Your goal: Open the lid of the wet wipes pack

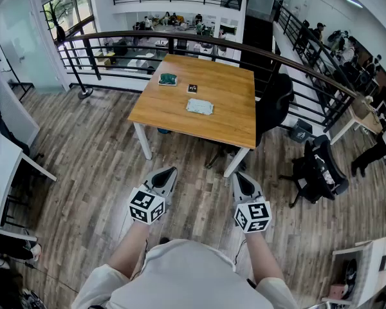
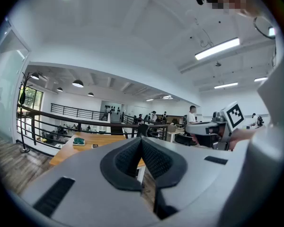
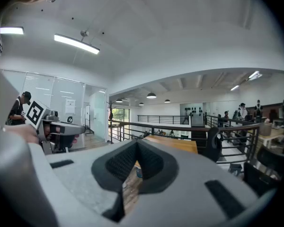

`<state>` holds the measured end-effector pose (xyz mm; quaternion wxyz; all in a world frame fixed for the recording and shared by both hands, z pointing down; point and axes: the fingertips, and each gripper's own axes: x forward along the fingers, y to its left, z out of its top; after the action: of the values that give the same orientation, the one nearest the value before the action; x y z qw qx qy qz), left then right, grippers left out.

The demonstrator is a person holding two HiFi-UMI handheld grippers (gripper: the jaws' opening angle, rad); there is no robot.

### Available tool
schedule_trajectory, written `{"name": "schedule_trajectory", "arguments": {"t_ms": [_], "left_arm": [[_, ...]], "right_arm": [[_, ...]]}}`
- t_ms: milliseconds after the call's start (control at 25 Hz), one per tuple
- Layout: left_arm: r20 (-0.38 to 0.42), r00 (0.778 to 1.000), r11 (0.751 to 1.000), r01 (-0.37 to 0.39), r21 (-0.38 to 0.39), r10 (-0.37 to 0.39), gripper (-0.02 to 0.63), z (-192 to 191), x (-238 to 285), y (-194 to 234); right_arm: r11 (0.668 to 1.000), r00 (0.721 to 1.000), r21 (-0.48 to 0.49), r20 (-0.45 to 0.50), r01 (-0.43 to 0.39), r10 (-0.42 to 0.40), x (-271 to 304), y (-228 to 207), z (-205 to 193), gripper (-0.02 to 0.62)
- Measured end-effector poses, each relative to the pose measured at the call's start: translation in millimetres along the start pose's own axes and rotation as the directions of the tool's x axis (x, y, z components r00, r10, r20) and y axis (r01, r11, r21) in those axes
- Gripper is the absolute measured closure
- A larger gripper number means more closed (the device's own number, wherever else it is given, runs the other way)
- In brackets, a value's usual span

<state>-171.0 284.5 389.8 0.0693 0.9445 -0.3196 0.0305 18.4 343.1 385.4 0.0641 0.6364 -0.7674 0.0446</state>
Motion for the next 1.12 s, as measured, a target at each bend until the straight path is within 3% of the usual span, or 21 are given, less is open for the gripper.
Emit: {"name": "schedule_trajectory", "arguments": {"t_ms": [1120], "left_arm": [[0.015, 1.000, 1.000, -0.016, -0.025, 0.016, 0.611, 1.6, -0.4, -0.3]], "right_arm": [[0.999, 0.999, 0.011, 0.032, -0.044, 0.044, 2.7, 4.7, 1.6, 0.567]]}}
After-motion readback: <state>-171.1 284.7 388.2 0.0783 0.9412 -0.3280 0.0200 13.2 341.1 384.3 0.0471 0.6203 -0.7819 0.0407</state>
